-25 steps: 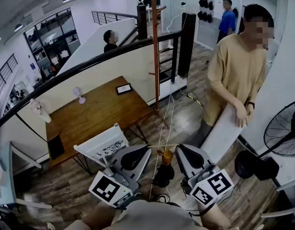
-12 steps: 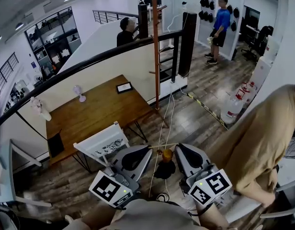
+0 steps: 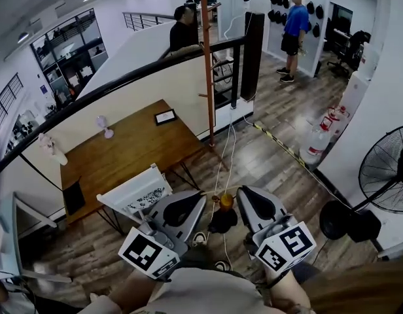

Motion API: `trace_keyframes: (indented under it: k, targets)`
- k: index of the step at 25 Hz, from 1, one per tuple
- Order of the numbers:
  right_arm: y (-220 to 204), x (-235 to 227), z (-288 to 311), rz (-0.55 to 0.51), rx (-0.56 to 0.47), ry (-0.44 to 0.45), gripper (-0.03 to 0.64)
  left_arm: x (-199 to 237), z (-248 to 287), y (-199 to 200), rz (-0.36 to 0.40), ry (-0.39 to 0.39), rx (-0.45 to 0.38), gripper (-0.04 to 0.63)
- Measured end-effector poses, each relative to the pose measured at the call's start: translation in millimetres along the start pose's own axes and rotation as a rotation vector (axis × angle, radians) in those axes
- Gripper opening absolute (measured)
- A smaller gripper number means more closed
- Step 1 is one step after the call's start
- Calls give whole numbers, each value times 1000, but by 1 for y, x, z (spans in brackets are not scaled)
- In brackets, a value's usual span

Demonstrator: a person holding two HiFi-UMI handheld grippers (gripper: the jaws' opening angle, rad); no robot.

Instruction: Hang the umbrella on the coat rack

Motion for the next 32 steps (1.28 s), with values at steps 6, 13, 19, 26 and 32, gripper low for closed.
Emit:
trace_keyframes:
  k: [6, 13, 19, 26, 32]
  targets:
    - [-7, -26, 7, -4, 12, -17, 11, 11, 28, -9, -13, -19, -1, 0]
    - [-9, -63, 38, -16, 29, -21, 11, 43, 70, -17, -38, -39, -9, 0]
    - [-7, -114, 87, -23, 34, -24, 11, 91, 122, -19, -40, -39, -15, 0]
    - [4, -170, 173, -37, 40, -29, 11, 172, 179, -9, -48, -36, -19, 0]
    - [16, -215, 256, -58, 41, -35, 11, 251, 229, 3, -50, -49, -36, 0]
Point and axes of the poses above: the fingertips, and each gripper's own axes: z forward along the fingers, x to its left, y out of its top, the point moved 5 cm from there along -z, backward along the fingers, and after that the axes turned 6 degrees about -z, right-handed, at the moved point
